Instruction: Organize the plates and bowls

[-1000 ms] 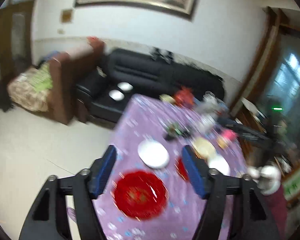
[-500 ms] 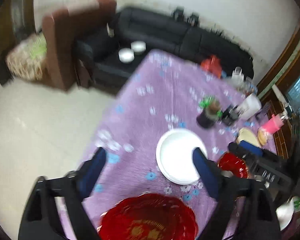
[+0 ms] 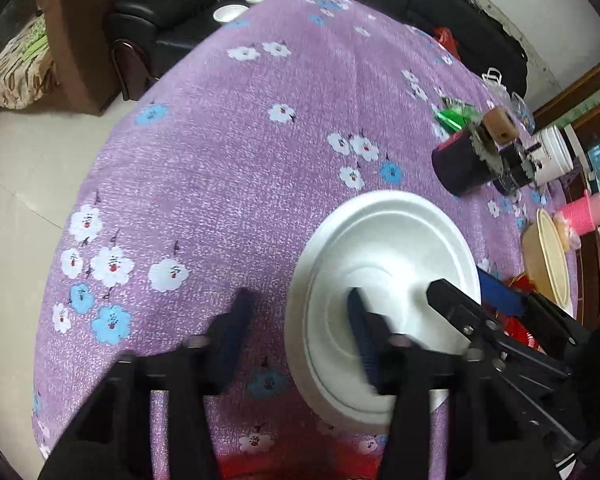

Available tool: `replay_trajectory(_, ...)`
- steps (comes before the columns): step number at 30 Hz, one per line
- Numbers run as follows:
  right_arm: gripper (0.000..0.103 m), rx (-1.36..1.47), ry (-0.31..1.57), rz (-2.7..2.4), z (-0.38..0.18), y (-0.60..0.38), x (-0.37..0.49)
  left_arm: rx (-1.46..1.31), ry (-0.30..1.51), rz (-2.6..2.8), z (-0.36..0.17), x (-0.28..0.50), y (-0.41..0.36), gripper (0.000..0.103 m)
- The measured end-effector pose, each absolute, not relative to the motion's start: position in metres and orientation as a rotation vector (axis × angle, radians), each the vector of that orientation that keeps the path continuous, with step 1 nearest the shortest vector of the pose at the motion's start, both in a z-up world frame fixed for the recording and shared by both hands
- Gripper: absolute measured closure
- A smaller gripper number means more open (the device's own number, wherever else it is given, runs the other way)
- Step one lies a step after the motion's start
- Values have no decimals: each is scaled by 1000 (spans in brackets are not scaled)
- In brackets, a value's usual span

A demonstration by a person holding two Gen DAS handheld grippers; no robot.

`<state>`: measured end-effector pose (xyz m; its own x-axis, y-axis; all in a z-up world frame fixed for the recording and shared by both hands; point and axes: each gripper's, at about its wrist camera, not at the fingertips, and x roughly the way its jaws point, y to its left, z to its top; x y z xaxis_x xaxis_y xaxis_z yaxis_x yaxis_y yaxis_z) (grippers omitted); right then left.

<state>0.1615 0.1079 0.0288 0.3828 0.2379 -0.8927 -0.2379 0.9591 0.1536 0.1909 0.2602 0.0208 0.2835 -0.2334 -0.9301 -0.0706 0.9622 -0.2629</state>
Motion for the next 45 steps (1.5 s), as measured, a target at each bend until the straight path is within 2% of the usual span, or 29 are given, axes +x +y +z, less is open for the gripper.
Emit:
replay_trajectory(2, 72, -6, 1158, 319, 23, 112, 160, -286, 1303, -136, 17, 190, 257, 90)
replay_trajectory(8, 86, 18, 1124, 311, 33, 108, 152, -284, 1254, -125, 41, 178, 260, 91)
replay_trajectory(19, 86, 19, 967, 370, 114, 102, 81, -273, 1146, -118, 111, 101, 256, 91)
replay_trajectory(30, 86, 33, 863, 447, 165, 88, -13, -251, 1050, -112, 160, -4, 240, 91)
replay_trajectory(35, 86, 15, 854, 485, 159, 100, -40, -250, 1043, -69, 149, -38, 251, 90)
replay_trajectory(45, 86, -30, 965, 508, 84, 145, -42, -310, 1107, 46, 73, -39, 295, 90)
